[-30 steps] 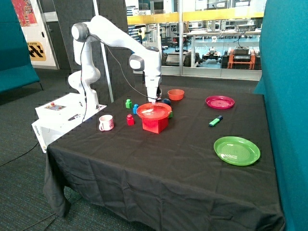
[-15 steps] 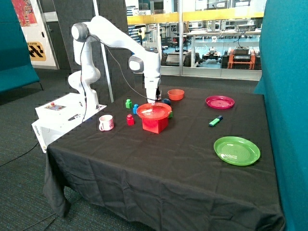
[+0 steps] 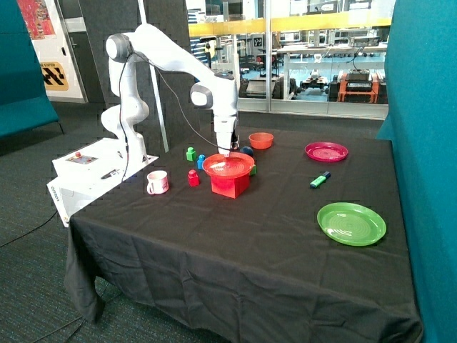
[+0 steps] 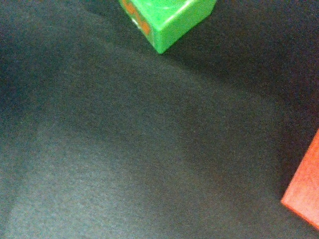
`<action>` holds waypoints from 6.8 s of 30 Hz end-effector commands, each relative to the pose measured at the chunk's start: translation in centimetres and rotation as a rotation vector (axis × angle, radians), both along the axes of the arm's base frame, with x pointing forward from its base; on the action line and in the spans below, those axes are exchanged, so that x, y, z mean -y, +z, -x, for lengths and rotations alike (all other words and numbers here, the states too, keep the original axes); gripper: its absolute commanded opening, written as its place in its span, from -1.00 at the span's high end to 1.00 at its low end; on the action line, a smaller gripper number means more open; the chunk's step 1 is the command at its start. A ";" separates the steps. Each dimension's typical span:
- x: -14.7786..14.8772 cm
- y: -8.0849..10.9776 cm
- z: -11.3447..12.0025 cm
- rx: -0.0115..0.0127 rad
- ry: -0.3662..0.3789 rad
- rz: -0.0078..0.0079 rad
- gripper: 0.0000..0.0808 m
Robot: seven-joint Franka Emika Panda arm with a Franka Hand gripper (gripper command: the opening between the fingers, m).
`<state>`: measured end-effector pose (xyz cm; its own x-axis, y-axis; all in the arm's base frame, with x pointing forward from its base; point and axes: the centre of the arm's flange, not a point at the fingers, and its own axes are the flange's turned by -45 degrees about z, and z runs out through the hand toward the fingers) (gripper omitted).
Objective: Put the ball in the red pot
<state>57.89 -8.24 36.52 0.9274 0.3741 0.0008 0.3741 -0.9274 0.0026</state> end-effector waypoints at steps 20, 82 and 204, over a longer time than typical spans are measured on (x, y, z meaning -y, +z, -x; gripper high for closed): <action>0.1 -0.1 0.0 -0.0017 0.015 -0.0021 1.00; -0.4 11.2 -4.5 -0.0017 0.023 -0.0021 1.00; 18.6 -1.6 5.4 -0.0016 -0.120 -0.0022 1.00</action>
